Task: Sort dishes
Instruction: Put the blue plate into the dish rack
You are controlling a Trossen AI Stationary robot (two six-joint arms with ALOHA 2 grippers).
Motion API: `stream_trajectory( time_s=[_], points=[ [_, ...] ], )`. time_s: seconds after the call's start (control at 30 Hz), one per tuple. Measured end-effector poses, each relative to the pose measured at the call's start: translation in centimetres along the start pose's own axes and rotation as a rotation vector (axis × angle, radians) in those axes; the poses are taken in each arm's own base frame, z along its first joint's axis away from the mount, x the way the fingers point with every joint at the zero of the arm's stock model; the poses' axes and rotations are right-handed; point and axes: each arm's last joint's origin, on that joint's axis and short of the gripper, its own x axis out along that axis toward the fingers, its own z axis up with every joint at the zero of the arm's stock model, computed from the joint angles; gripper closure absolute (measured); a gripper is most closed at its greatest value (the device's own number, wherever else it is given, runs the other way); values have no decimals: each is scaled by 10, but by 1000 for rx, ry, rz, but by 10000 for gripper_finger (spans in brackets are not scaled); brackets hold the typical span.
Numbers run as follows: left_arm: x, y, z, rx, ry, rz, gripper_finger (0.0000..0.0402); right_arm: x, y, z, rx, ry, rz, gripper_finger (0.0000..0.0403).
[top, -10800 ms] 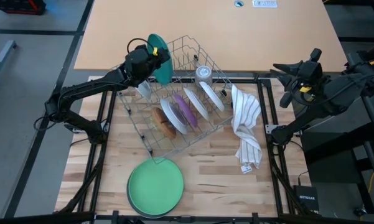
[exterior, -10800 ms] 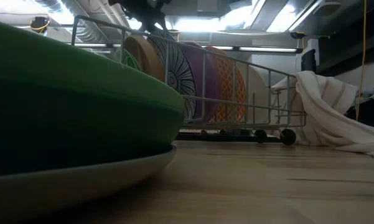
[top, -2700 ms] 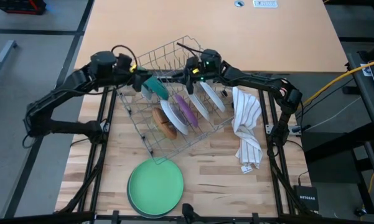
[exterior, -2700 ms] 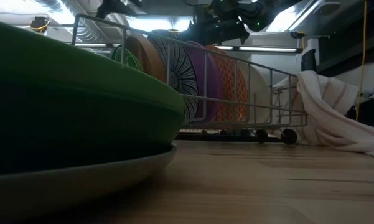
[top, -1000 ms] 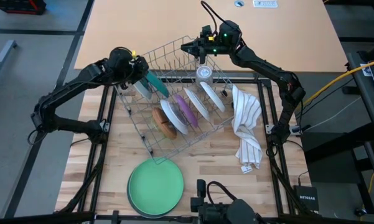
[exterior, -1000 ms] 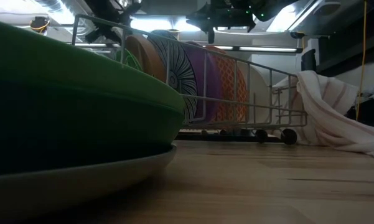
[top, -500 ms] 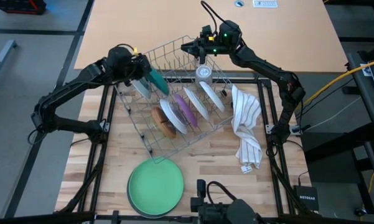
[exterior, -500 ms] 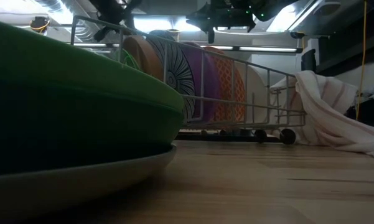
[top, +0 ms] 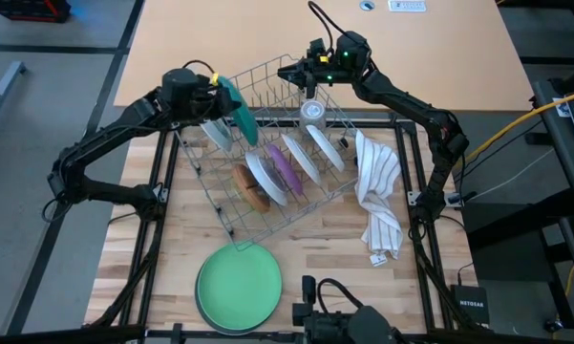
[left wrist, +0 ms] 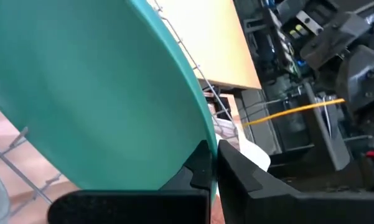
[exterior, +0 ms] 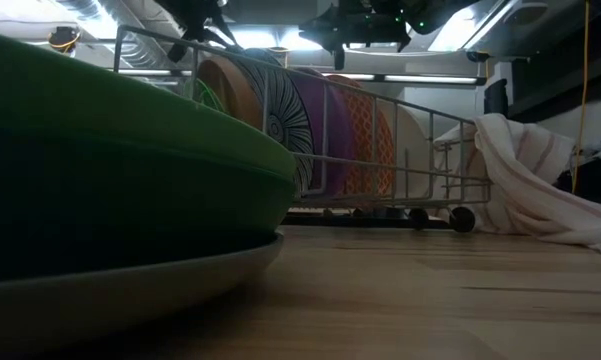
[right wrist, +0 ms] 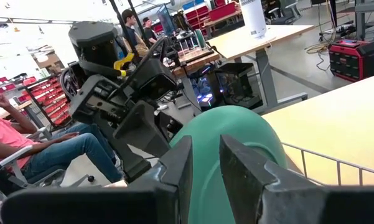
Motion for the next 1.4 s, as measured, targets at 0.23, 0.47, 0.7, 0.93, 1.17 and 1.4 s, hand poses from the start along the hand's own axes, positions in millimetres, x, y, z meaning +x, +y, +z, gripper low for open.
stream_trajectory(
  time_s=[0.23,0.47,0.7,0.93,1.17,1.4],
  points=[
    [0,-1,-1,92,36,-33,401,0,0,0,0,0,-1,317],
    [0,3,2,126,45,-19,401,0,0,0,0,0,0,317],
    [-1,13,7,99,43,48,401,0,0,0,0,0,0,317],
    [-3,23,11,2,49,118,401,0,0,0,0,1,0,317],
    [-4,30,8,-114,72,187,381,0,0,0,0,0,-1,317],
    [-5,32,6,-121,97,207,341,0,0,0,0,1,0,317]
  ],
)
